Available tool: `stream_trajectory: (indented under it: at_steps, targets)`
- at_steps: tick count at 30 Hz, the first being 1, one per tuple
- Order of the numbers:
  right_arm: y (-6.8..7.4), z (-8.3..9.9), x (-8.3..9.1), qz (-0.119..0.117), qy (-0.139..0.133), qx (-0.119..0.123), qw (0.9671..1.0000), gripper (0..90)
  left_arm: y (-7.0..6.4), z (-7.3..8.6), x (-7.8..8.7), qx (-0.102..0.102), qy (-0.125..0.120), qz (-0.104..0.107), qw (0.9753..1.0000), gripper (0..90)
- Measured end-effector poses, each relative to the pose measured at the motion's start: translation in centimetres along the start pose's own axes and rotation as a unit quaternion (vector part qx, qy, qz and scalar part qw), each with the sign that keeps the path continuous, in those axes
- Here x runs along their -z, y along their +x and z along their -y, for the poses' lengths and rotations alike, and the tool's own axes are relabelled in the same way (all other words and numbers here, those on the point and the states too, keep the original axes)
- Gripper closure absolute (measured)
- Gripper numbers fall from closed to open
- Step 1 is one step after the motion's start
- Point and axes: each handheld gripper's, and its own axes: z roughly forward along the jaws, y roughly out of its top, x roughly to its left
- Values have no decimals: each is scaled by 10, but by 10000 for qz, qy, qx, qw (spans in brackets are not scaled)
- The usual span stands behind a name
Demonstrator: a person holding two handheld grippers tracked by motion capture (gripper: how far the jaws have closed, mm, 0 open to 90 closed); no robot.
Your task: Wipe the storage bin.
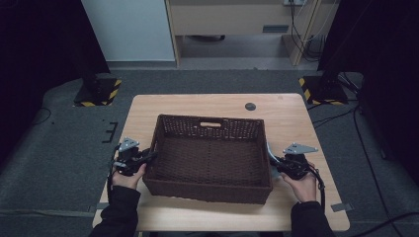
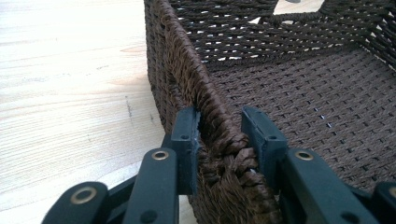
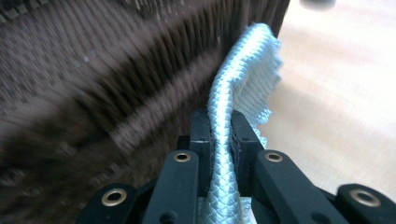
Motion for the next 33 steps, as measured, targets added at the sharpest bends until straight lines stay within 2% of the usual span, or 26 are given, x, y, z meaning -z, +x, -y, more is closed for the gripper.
stream_trajectory:
  at_steps: [3, 6, 8, 9, 10, 11, 12, 13, 15, 17, 18, 21, 23, 24, 25, 26, 30, 32, 33]
  targets:
    - [-3, 5, -10, 21, 303, -82, 9995, 830, 1, -2, -2, 52, 4, 15, 10000, 667]
    - [-3, 5, -13, 5, 340, -129, 9993, 830, 2, -3, -3, 68, 4, 14, 10000, 667]
    - [-3, -1, -6, 51, 74, -84, 9999, 830, 3, -4, -5, 71, 7, 11, 10000, 666]
    - [-3, -1, -6, 51, 74, -84, 9999, 830, 4, -5, -6, 80, 0, 3, 10000, 666]
    - [-3, -8, 6, 51, -363, -61, 9993, 830, 6, -7, -9, 101, -7, 1, 9999, 664]
    - [-3, -8, 6, 51, -363, -61, 9993, 830, 6, -7, -9, 101, -7, 1, 9999, 663]
    - [-2, -15, 19, 19, -778, 7, 9970, 830, 8, -8, -11, 130, -24, 4, 9999, 661]
    - [-1, -17, 24, 22, -893, 58, 9960, 830, 8, -8, -11, 130, -24, 4, 9999, 658]
    - [0, -17, 26, -19, -947, 75, 9955, 830, 9, -8, -12, 148, -46, -1, 9999, 654]
    - [0, -16, 23, -14, -859, 80, 9963, 830, 9, -8, -12, 142, -42, -51, 9999, 611]
    - [-1, -14, 18, -23, -729, 62, 9973, 830, 9, -8, -11, 145, -42, -114, 9998, 611]
    - [-2, -6, 1, 6, -187, 8, 9998, 831, 11, -7, -11, 137, -57, -148, 9998, 511]
    - [-4, -1, -11, 14, 67, -49, 10000, 831, 13, -7, -9, 150, -105, -65, 9998, 453]
    - [-4, 2, -19, 29, 328, -39, 9994, 831, 13, -8, -7, 115, -139, -60, 9998, 430]
    - [-4, 2, -19, 29, 328, -39, 9994, 831, 13, -8, -4, 94, -172, -43, 9998, 430]
    - [-4, 4, -22, 38, 461, -58, 9989, 831, 11, -8, 0, 21, -237, 49, 9997, 415]
    - [-4, 1, -14, 29, 253, -124, 9996, 831, 9, -5, 5, -107, -259, 34, 9996, 416]
    - [-3, -4, 0, 1, -152, -133, 9998, 830, 8, -3, 7, -212, -228, 67, 9995, 420]
    - [-2, -9, 15, -19, -604, -109, 9981, 830, 7, 0, 7, -284, -169, 146, 9993, 426]
